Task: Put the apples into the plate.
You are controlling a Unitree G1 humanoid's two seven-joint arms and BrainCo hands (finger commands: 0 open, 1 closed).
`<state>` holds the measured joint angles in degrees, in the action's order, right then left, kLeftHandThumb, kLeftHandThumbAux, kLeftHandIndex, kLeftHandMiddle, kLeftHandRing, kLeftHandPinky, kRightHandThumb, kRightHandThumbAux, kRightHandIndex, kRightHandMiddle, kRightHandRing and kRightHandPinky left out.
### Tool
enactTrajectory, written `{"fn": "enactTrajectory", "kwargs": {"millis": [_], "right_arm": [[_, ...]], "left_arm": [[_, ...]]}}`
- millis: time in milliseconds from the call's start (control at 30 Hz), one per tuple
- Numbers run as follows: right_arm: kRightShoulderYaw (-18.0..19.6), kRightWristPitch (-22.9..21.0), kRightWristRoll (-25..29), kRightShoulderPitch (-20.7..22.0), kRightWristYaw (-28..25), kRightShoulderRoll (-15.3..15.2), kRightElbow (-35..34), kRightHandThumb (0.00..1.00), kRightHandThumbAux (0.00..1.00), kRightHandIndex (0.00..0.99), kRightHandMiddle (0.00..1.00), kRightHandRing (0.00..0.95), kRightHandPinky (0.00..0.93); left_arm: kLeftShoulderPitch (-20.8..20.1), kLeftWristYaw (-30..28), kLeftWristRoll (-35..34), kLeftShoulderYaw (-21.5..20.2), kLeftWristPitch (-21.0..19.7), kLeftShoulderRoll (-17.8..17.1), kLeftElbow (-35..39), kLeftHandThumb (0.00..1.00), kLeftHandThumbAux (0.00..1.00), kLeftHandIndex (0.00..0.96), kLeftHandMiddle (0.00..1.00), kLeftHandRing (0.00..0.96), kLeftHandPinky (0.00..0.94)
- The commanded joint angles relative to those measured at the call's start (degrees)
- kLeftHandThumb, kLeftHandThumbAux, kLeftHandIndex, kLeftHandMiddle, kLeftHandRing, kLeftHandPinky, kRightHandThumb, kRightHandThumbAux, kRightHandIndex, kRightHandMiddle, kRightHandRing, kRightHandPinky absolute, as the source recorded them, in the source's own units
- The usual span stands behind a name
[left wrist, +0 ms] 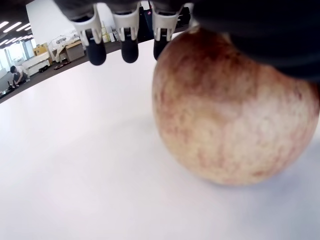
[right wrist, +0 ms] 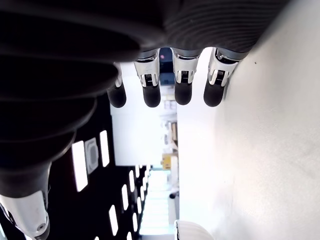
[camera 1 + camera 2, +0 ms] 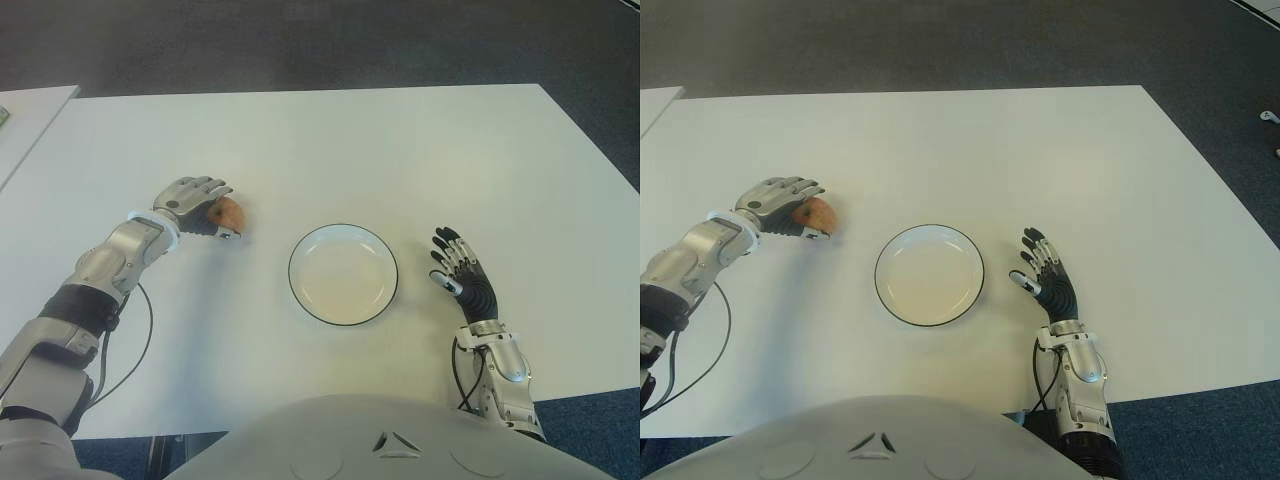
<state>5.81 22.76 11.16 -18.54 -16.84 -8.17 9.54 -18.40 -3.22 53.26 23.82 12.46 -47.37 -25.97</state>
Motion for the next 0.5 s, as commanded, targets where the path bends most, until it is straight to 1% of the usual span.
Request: {"fn": "enactTrajectory", "kwargs": {"millis": [33,67,100,133,167,200,233,267,367,500], "right_arm": [[0.17,-2.85,-0.21,-2.48,0.27,0.51,3.7,0.178,0.632,0.06,0.061,0.031,0.049],[0.13,-3.16,-0.27,-2.54,0.3,0.45,3.5,0.178,0.631,0.059,0.062,0.031,0.047],[0.11,-3.4,-0.31,-2.52,0.32,0.4,3.4,0.176,0.632,0.058,0.059,0.029,0.04],[0.11,-3.53,-0.35,-2.53,0.42,0.42,3.26,0.175,0.633,0.057,0.058,0.028,0.037],[0.12,-3.59,-0.37,-2.54,0.49,0.45,3.18,0.173,0.633,0.058,0.057,0.027,0.039],[0.18,-3.26,-0.31,-2.44,0.46,0.52,3.34,0.172,0.633,0.058,0.056,0.027,0.039],[0.23,-3.01,-0.26,-2.37,0.43,0.57,3.46,0.171,0.631,0.06,0.058,0.029,0.046],[0.28,-2.67,-0.17,-2.29,0.28,0.59,3.66,0.171,0.629,0.061,0.059,0.03,0.05],[0.43,-2.31,0.04,-1.99,-0.03,0.53,4.06,0.172,0.624,0.063,0.06,0.033,0.058],[0.51,-2.88,0.35,-1.87,-0.44,0.31,3.95,0.175,0.613,0.064,0.06,0.036,0.06]], "left_arm": [[2.29,-2.51,0.16,2.4,0.31,1.17,-2.2,0.374,0.283,0.193,0.3,0.301,0.358],[2.1,-2.12,0.11,2.41,0.54,1.23,-2.69,0.399,0.299,0.234,0.369,0.374,0.423],[1.91,-1.83,0.08,2.45,0.69,1.31,-3.1,0.453,0.35,0.308,0.461,0.459,0.498],[1.79,-0.88,0.15,2.42,0.63,1.5,-3.75,0.473,0.368,0.334,0.495,0.489,0.524],[1.7,-0.19,0.21,2.4,0.59,1.64,-4.23,0.562,0.483,0.372,0.555,0.547,0.587],[1.59,1.08,0.33,2.38,0.53,1.97,-5.16,0.594,0.524,0.385,0.576,0.568,0.609],[1.5,1.97,0.4,2.37,0.53,2.18,-5.82,0.642,0.584,0.405,0.619,0.613,0.66],[1.39,3.0,0.44,2.37,0.6,2.46,-6.7,0.673,0.622,0.418,0.647,0.642,0.692],[0.73,5.07,0.51,2.68,0.92,3.25,-9.06,0.711,0.669,0.434,0.692,0.69,0.743],[-0.28,9.13,0.02,3.22,2.5,4.66,-12.7,0.734,0.688,0.442,0.757,0.754,0.769]]}}
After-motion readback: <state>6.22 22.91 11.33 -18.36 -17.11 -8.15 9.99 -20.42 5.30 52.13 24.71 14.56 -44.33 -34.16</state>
